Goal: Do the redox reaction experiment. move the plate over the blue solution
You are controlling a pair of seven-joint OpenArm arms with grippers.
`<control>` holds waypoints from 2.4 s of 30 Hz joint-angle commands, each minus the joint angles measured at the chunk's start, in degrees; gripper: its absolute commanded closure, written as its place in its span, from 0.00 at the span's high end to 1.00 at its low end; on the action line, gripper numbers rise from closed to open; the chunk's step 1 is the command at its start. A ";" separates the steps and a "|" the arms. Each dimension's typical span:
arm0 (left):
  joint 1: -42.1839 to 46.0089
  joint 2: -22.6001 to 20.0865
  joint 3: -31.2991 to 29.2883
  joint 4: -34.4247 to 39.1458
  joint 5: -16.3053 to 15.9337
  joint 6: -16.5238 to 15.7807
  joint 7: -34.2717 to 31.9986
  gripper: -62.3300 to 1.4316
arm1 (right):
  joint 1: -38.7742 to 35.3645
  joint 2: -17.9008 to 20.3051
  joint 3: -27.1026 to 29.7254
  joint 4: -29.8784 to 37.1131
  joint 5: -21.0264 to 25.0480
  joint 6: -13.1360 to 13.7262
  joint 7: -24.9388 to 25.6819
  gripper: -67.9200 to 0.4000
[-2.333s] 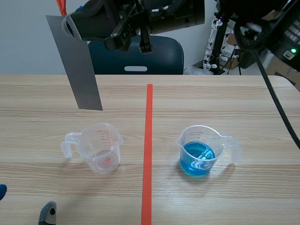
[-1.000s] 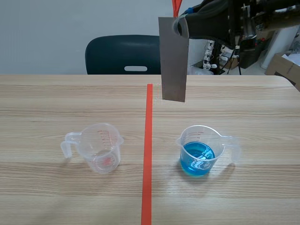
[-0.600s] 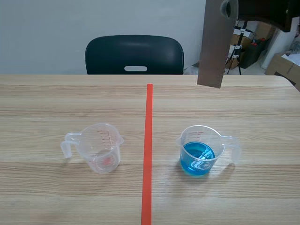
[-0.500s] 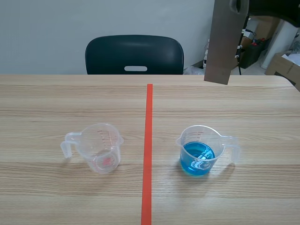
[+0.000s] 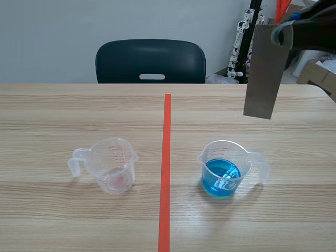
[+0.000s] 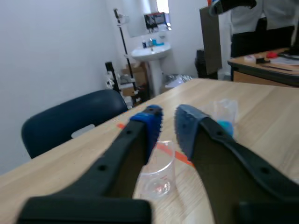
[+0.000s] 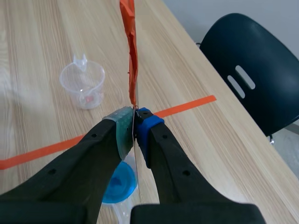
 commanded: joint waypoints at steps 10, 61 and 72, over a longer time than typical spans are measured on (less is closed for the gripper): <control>-12.41 -5.66 -0.17 9.68 -0.35 -8.63 27.28 0.11 | -2.34 2.71 0.15 5.07 -5.35 0.46 9.60 0.01; -66.64 10.80 39.54 -0.39 -0.22 -19.32 64.59 0.09 | -6.73 2.99 0.15 6.12 -3.45 0.46 12.07 0.01; -72.67 14.73 43.76 -4.50 0.13 -20.81 65.81 0.09 | -6.71 2.99 0.15 6.12 -3.45 0.46 12.09 0.01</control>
